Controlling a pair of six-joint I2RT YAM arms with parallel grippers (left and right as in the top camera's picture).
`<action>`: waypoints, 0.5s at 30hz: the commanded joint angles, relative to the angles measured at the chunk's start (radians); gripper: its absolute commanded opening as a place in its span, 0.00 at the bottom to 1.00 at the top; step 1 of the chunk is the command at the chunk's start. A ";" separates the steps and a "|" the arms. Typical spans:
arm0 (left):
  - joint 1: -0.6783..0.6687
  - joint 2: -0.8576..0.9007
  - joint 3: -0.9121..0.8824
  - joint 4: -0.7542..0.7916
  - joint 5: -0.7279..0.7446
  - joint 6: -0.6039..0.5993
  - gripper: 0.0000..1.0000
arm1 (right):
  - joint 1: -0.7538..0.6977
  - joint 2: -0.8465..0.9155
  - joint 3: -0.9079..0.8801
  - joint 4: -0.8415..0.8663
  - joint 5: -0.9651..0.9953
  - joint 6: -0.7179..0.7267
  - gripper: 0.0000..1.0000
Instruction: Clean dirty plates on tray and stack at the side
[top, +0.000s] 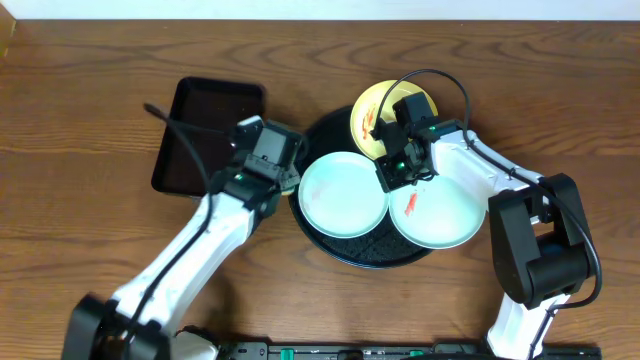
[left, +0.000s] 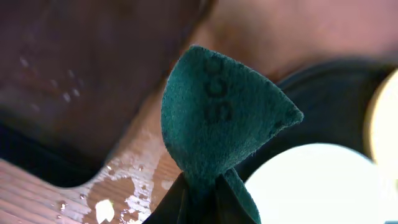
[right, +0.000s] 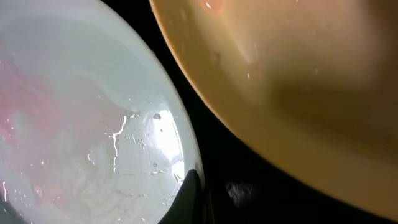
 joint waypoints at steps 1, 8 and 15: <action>-0.001 -0.118 -0.003 -0.014 -0.057 -0.002 0.07 | 0.001 -0.023 0.028 -0.011 0.000 -0.019 0.01; 0.035 -0.186 -0.003 -0.060 -0.057 0.003 0.08 | 0.001 -0.184 0.061 -0.013 0.063 -0.047 0.01; 0.150 -0.186 -0.003 -0.116 -0.044 0.003 0.08 | 0.001 -0.355 0.062 -0.007 0.277 -0.056 0.01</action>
